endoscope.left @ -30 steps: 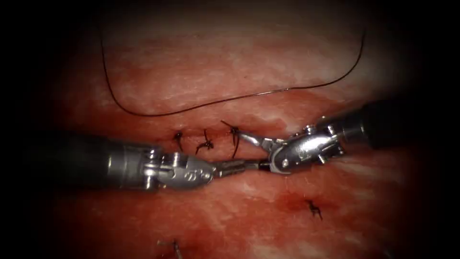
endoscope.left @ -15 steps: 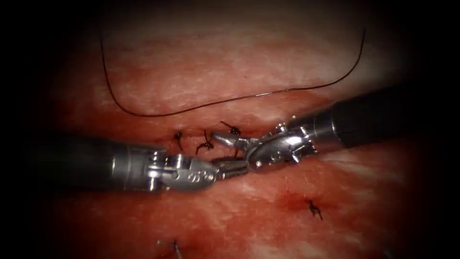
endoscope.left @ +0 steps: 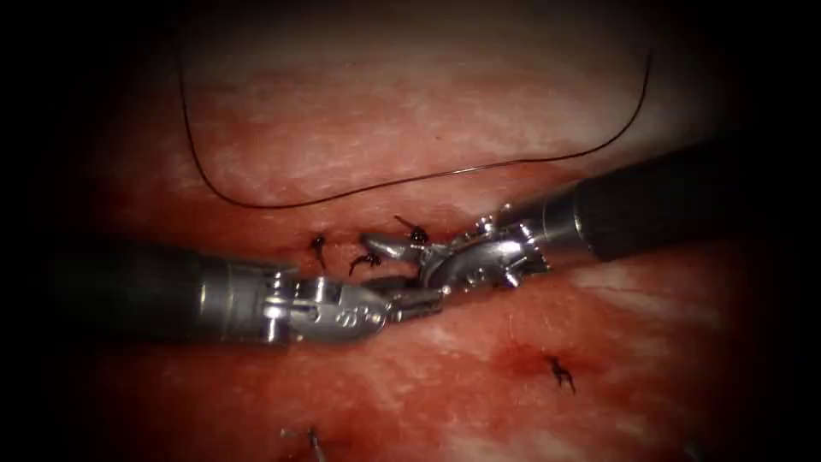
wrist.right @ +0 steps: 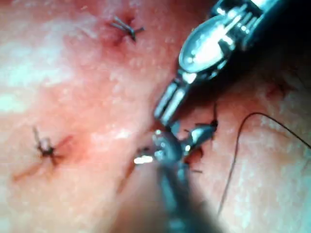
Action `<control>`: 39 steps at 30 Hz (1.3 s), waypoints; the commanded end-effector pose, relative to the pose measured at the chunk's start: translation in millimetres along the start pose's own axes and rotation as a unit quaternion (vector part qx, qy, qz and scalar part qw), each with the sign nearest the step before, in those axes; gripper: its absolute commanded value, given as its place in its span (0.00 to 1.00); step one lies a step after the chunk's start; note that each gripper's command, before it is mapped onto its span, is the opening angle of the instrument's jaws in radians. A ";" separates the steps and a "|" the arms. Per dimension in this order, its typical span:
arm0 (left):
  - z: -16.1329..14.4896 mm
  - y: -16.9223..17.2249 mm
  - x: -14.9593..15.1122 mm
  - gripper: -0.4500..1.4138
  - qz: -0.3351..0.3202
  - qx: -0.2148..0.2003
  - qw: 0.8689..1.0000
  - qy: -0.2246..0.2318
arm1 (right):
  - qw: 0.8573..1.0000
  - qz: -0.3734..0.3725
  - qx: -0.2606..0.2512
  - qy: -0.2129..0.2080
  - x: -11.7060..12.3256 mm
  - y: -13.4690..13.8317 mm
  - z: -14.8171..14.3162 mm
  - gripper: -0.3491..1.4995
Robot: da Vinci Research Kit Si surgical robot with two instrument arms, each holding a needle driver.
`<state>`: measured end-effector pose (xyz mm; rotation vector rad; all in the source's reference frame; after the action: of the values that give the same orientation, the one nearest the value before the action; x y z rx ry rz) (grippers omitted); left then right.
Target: Wound Closure
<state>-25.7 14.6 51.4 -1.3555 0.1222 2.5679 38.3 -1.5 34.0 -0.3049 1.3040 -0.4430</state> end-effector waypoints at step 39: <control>-15.8 1.3 -17.0 0.36 -0.111 -0.002 0.994 -0.023 | 0.986 0.083 -0.132 -0.064 3.6 2.4 -11.8 0.85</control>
<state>-3.1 8.2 56.7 -1.2206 -0.0477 2.4060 27.5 -0.1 26.5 -0.4381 1.2497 -0.1047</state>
